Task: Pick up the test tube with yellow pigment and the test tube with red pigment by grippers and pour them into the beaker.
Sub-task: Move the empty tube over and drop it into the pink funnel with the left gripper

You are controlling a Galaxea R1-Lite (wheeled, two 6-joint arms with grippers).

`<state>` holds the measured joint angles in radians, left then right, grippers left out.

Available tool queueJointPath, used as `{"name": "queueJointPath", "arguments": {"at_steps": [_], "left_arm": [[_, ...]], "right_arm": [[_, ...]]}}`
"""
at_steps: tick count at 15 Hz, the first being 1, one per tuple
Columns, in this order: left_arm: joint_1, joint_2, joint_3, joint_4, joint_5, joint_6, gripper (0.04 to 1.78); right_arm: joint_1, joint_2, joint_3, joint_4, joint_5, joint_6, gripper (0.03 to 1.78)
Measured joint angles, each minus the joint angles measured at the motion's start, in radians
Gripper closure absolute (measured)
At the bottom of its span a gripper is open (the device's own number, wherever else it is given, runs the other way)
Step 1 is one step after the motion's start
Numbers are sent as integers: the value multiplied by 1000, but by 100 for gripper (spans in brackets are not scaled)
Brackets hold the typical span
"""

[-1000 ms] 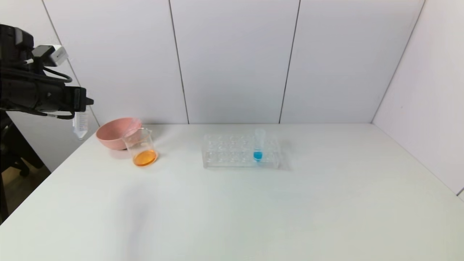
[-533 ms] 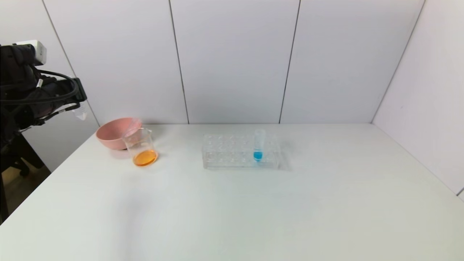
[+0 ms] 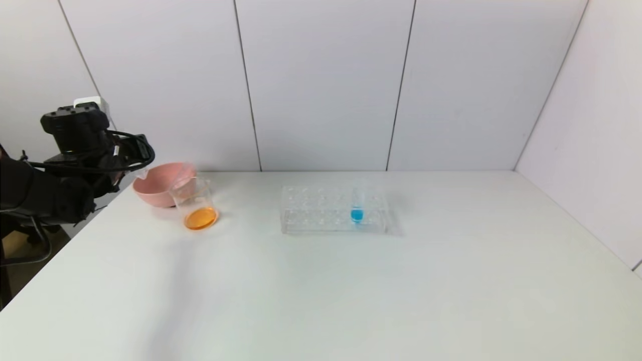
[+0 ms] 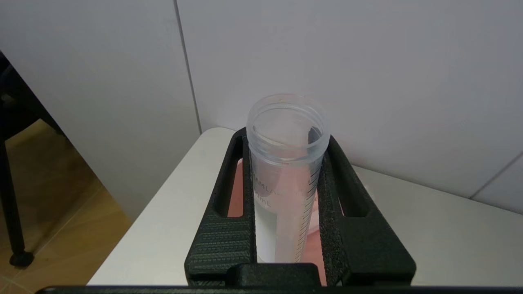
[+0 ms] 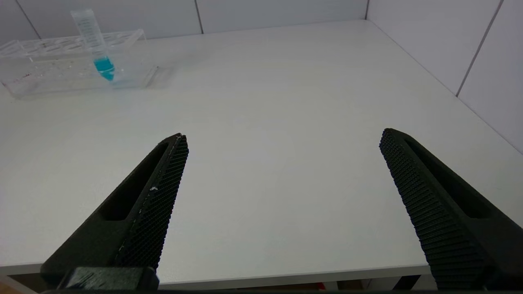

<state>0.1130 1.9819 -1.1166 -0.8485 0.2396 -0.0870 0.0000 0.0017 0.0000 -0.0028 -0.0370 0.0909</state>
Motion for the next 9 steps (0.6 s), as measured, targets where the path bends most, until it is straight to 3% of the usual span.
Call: {"name": "queueJointPath", "arguments": {"at_steps": [5, 9], "left_arm": [[1, 161, -201, 81, 60, 6, 138], [1, 216, -247, 95, 62, 5, 138]], "right_arm": [[0, 0, 0, 0, -1, 0, 10], [0, 0, 0, 0, -1, 0, 10]]}}
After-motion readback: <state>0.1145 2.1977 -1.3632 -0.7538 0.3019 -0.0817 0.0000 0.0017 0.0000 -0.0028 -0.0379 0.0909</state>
